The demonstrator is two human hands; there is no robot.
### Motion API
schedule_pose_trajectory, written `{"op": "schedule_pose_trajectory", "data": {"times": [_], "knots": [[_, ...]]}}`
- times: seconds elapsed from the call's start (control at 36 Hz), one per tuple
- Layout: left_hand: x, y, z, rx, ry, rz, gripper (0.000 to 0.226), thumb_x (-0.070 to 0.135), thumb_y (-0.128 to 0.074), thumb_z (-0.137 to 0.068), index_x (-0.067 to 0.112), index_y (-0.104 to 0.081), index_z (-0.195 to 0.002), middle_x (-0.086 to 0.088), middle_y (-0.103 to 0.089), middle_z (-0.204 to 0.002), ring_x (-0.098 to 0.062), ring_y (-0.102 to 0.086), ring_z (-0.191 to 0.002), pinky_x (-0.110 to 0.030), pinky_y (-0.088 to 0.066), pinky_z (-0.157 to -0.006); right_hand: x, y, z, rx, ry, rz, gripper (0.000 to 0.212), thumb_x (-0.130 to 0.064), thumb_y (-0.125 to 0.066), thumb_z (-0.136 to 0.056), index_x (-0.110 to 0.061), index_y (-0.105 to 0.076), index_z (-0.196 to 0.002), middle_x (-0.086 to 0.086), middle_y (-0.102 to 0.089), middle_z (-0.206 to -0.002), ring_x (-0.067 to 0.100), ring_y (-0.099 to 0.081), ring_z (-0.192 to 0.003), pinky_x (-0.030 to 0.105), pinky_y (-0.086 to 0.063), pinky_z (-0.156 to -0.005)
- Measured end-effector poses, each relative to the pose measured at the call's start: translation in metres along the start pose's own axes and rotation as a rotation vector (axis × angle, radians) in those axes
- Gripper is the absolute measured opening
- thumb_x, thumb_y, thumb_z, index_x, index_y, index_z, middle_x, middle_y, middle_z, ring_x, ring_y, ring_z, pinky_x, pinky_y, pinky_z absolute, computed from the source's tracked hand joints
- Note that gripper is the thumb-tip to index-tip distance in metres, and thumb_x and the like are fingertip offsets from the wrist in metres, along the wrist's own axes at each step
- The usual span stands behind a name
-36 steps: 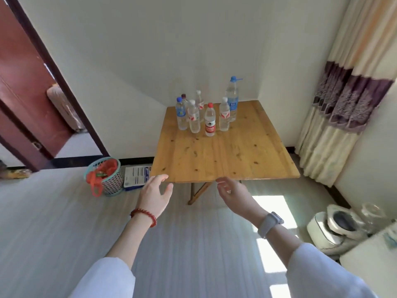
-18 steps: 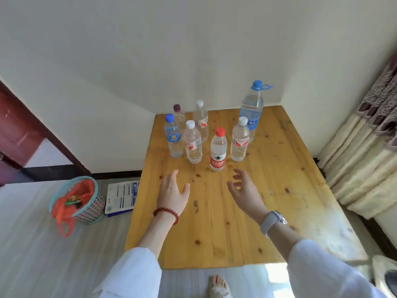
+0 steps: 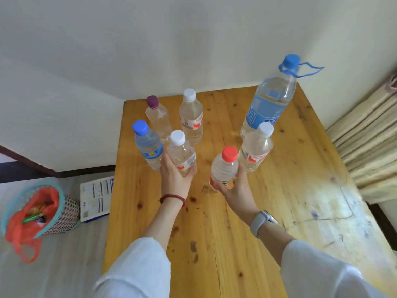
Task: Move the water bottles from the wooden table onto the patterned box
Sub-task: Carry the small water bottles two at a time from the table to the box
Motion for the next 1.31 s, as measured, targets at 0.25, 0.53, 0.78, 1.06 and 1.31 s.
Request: {"op": "schedule_pose_trajectory", "data": {"times": [0.25, 0.53, 0.78, 1.06, 1.31], "knots": [[-0.012, 0.001, -0.025, -0.1, -0.019, 0.11, 0.08, 0.029, -0.079, -0.067, 0.016, -0.032, -0.131, -0.003, -0.049, -0.129, -0.016, -0.049, -0.113, -0.029, -0.044, -0.086, 0.001, -0.002, -0.003, 0.017, -0.073, -0.026, 0.071, -0.026, -0.07, -0.078, -0.022, -0.026, -0.135, -0.004, -0.05, -0.127, 0.01, -0.05, -0.114, 0.022, -0.041, -0.094], [-0.012, 0.039, 0.049, -0.219, -0.112, 0.148, 0.073, 0.036, -0.08, -0.064, 0.027, -0.04, -0.124, 0.004, -0.051, -0.119, -0.018, -0.052, -0.11, -0.03, -0.046, -0.087, 0.004, 0.013, 0.089, 0.137, -0.244, -0.002, 0.071, -0.042, -0.07, -0.072, -0.023, -0.034, -0.13, 0.001, -0.045, -0.12, 0.018, -0.048, -0.114, 0.044, -0.045, -0.098], [0.004, 0.045, 0.148, -0.48, -0.159, 0.156, 0.078, 0.061, -0.06, -0.058, 0.021, -0.042, -0.123, 0.012, -0.049, -0.111, -0.009, -0.051, -0.102, -0.016, -0.041, -0.08, -0.001, 0.041, 0.212, 0.209, -0.356, 0.066, 0.07, -0.047, -0.067, -0.072, -0.027, -0.034, -0.13, -0.001, -0.053, -0.117, 0.017, -0.054, -0.106, 0.037, -0.049, -0.091], [0.054, -0.006, 0.293, -0.901, -0.294, 0.005, 0.066, 0.046, -0.075, -0.067, 0.02, -0.041, -0.117, -0.001, -0.064, -0.1, -0.026, -0.062, -0.088, -0.027, -0.043, -0.065, 0.021, 0.1, 0.394, 0.482, -0.616, 0.053, 0.061, -0.038, -0.065, -0.08, -0.015, -0.037, -0.13, 0.004, -0.061, -0.116, 0.022, -0.061, -0.101, 0.038, -0.051, -0.086], [0.111, -0.031, 0.522, -1.292, -0.585, -0.037, 0.075, 0.039, -0.074, -0.071, 0.015, -0.034, -0.131, -0.01, -0.058, -0.118, -0.026, -0.057, -0.103, -0.024, -0.039, -0.08, 0.055, 0.142, 0.634, 0.896, -0.84, -0.009, 0.062, -0.049, -0.064, -0.077, -0.019, -0.04, -0.124, -0.002, -0.061, -0.106, 0.018, -0.06, -0.093, 0.037, -0.05, -0.084]]}}
Point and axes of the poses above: each hand's wrist, its own z-axis away from the middle knuckle, its own y-axis out of the back of the hand, x = y × z, the point moved 7 cm from there along -z, towards the middle knuckle
